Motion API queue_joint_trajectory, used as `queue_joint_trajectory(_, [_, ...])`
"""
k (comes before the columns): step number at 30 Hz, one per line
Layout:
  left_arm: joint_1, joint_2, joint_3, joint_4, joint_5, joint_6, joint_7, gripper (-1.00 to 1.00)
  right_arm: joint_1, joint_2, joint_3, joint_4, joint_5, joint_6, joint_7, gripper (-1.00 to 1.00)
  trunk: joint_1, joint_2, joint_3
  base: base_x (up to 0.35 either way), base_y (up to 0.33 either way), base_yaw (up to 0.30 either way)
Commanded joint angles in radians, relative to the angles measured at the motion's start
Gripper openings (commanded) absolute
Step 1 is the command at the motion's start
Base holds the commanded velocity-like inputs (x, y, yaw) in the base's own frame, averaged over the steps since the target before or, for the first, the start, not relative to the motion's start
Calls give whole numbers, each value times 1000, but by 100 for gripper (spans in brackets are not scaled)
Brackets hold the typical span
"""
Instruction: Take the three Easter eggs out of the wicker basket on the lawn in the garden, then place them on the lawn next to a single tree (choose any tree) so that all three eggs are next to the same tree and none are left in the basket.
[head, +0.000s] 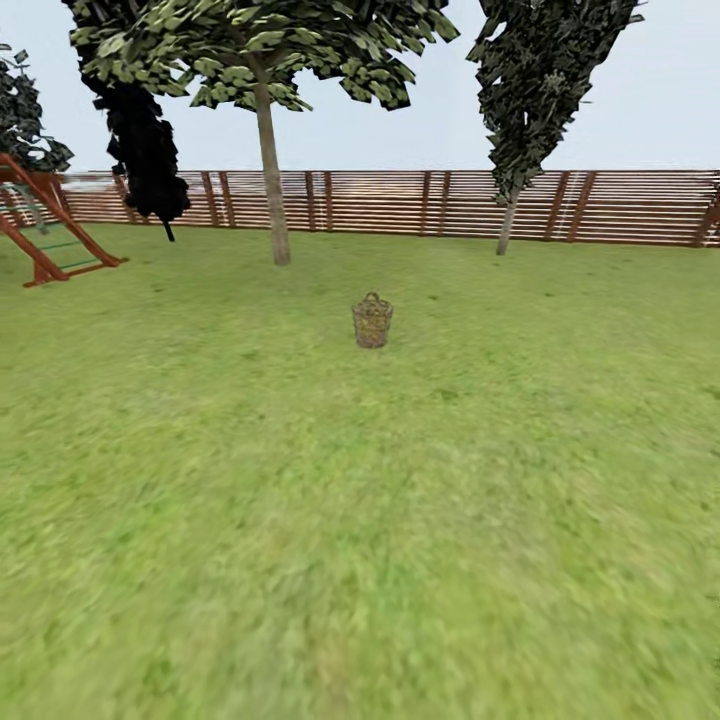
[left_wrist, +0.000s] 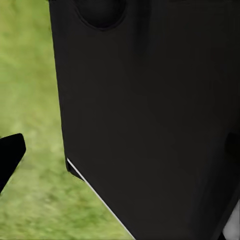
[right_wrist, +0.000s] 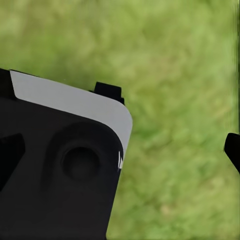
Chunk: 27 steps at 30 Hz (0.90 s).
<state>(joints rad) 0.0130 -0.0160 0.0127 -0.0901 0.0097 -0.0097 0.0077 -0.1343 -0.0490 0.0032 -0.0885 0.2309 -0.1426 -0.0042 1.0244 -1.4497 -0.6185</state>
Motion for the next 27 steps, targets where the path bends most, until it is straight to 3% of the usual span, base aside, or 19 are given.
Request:
queue_joint_trajectory(1, [1,0,1,-2,1,-1,1,100,-1,0,0,1,5,-3,0,100,1,0,0,329,-5,-273])
queue_joint_trajectory(27, [1,1,1,-2,1,1,0,100,-1,0,0,1,5,-3,0,100,1,0,14,334,0,-273])
